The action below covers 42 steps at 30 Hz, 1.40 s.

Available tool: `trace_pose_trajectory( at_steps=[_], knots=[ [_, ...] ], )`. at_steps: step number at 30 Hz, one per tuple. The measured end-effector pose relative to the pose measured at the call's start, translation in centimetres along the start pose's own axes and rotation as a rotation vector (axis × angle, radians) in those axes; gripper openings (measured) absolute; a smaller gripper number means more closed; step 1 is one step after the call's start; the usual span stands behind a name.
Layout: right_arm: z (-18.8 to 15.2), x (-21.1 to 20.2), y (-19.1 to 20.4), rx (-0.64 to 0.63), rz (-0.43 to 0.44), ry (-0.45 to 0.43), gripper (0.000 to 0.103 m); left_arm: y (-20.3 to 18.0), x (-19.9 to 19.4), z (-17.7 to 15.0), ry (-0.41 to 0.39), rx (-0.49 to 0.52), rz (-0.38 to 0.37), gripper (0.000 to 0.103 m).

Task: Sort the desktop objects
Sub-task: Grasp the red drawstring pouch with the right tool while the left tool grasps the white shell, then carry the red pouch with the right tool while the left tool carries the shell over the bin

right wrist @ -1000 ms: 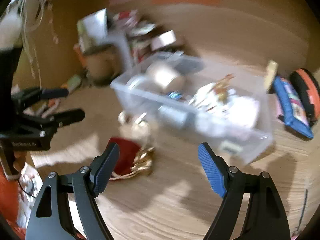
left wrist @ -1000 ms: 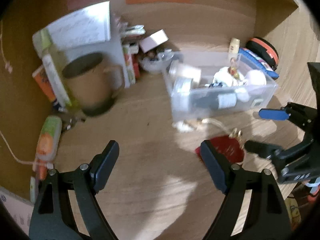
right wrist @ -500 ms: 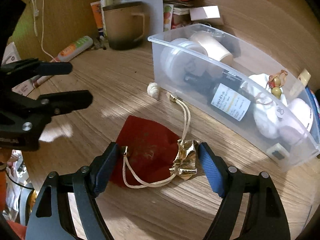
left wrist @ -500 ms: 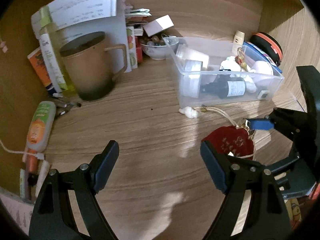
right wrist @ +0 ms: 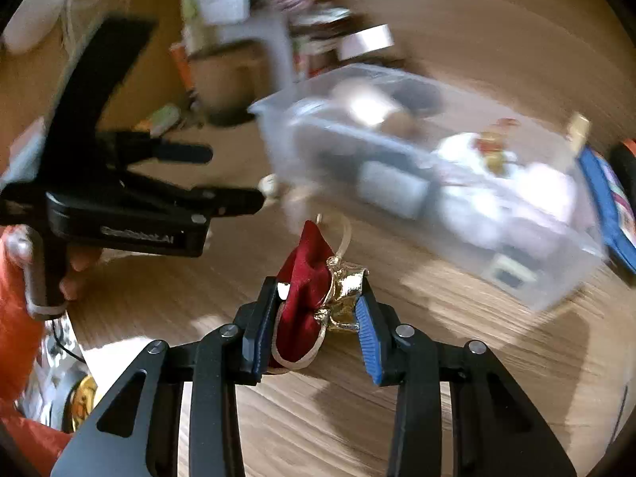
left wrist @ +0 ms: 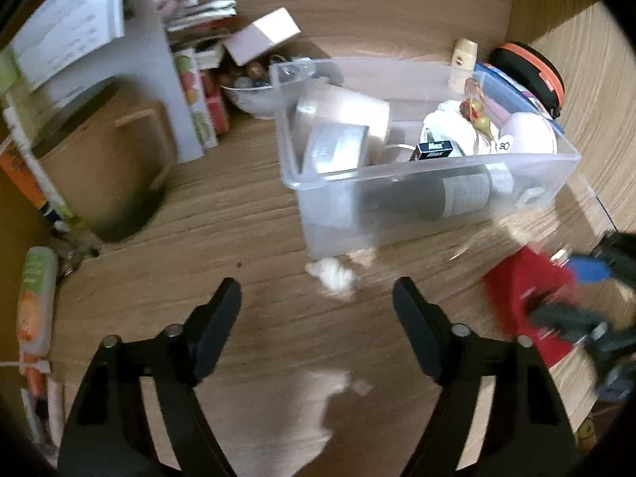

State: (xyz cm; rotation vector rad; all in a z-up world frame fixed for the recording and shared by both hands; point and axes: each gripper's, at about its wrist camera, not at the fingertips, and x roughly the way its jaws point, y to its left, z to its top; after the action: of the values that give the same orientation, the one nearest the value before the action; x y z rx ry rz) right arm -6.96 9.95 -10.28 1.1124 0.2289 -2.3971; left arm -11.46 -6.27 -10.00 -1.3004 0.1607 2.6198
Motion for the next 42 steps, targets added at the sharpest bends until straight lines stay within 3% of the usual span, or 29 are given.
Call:
trace_pose_trajectory(
  at_steps=[5, 9, 14, 22, 28, 42],
  knots=[
    [-0.3, -2.5, -3.5, 0.068, -0.035, -0.056, 0.034, 0.0, 1.7, 0.4, 0.039, -0.022, -0.007, 0.051],
    [0.0, -3.7, -5.0, 0.093, -0.045, -0.085, 0.034, -0.3, 1.7, 0.6, 0.030, -0.016, 0.006, 0.041],
    [0.1, -3.7, -5.8, 0.103, -0.027, -0.094, 0.034, 0.1, 1.3, 0.2, 0.021, -0.019, 0.015, 0.019],
    [0.4, -3.5, -5.5, 0.092, -0.009, -0.108, 0.034, 0.5, 0.6, -0.6, 0.016, -0.026, 0.043, 0.016],
    [1.2, -4.1, -5.6, 0.090, -0.014, -0.132, 0.034, 0.8, -2.0, -0.7, -0.038, -0.038, 0.049, 0.016],
    [5.0, -7.9, -7.6, 0.086, -0.069, -0.255, 0.034, 0.6, -7.1, 3.2, -0.146, -0.008, 0.008, 0.016]
  ],
)
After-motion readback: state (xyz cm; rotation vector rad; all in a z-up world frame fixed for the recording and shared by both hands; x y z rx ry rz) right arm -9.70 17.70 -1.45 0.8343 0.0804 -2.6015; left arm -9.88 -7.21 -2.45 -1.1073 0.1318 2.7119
